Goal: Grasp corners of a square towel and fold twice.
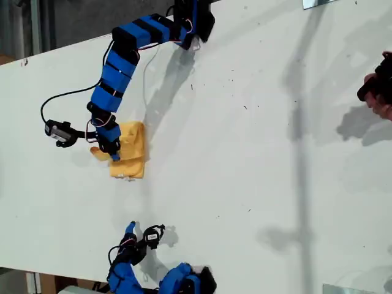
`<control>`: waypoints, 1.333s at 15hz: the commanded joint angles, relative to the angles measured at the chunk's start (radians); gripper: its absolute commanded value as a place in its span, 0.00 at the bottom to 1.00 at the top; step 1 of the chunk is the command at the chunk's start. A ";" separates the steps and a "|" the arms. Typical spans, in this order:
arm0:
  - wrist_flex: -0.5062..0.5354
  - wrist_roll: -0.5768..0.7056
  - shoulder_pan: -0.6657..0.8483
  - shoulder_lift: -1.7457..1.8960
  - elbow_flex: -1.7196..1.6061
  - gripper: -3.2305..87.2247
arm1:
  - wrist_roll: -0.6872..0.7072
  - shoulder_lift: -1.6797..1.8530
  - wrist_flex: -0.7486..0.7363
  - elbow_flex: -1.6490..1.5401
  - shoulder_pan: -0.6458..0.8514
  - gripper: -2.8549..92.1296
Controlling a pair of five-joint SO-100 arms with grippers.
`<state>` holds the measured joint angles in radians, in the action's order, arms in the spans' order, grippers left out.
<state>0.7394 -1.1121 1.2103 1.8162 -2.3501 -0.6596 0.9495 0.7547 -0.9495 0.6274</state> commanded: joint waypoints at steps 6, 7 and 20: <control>-0.002 0.014 0.006 0.000 0.052 0.36 | 0.026 0.049 -0.023 0.066 -0.023 0.32; -0.002 0.014 0.006 -0.002 0.052 0.36 | 0.032 0.060 -0.025 0.051 -0.020 0.32; 0.486 -0.255 -0.462 1.367 -0.434 0.27 | -0.169 1.885 0.104 -1.620 -0.140 0.43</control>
<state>1.0830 -1.3407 0.7731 2.9514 -2.7811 -0.7915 2.6630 0.8728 -2.4697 0.5077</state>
